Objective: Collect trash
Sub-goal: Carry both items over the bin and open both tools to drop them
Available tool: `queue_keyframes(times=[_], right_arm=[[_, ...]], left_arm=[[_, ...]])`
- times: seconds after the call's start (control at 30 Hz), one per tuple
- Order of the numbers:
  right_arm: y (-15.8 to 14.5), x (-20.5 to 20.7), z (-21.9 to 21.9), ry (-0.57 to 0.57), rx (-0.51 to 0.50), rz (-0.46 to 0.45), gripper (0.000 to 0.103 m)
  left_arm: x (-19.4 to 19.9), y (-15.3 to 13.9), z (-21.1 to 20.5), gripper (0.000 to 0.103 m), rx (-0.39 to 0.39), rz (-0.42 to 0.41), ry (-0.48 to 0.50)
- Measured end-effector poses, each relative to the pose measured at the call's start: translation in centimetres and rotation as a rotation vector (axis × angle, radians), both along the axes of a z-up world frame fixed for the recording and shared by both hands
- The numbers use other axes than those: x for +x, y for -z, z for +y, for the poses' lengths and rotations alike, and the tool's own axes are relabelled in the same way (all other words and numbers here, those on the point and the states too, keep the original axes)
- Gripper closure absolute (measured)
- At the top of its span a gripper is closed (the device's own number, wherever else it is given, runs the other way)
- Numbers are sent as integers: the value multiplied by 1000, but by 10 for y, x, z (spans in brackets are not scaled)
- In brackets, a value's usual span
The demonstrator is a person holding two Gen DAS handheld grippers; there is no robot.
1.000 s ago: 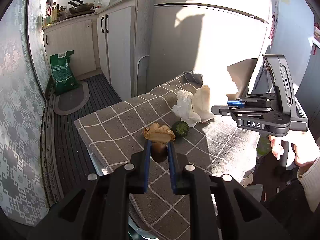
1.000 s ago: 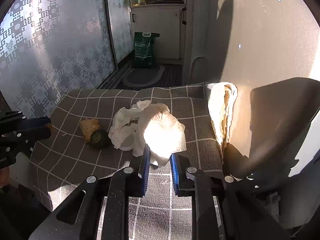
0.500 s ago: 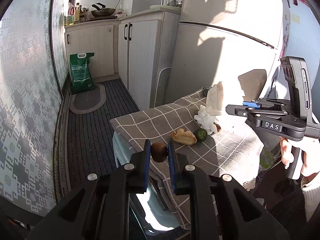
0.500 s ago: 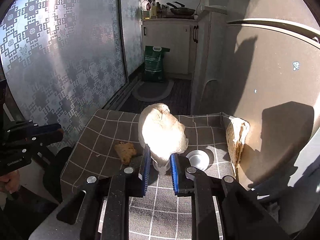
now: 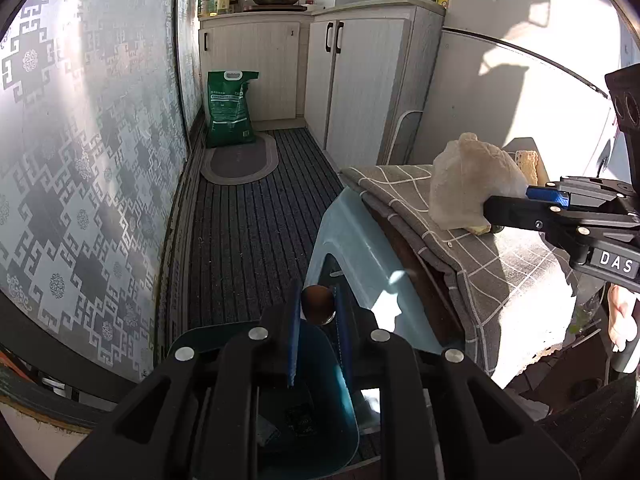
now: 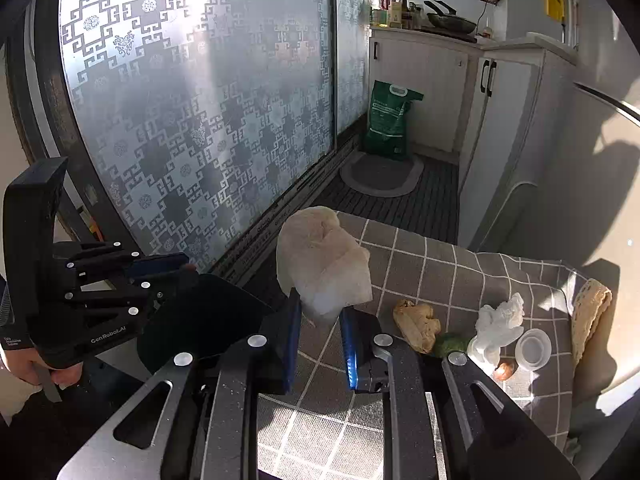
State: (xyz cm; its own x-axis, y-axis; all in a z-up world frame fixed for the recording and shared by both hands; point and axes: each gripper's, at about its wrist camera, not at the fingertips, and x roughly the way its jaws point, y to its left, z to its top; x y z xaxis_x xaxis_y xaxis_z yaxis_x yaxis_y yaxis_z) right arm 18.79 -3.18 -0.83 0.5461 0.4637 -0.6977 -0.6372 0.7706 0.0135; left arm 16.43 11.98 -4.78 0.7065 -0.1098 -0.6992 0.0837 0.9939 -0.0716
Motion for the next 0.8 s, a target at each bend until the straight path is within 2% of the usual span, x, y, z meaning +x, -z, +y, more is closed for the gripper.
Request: queue_keyframes(times=[0.37, 0.8], right_arm=[[18, -29, 71, -137, -73, 67, 85], [53, -32, 112, -167, -142, 166, 85]], left_arm=[[-12, 40, 49, 84, -3, 119, -102], [-14, 101, 84, 84, -61, 309, -143]])
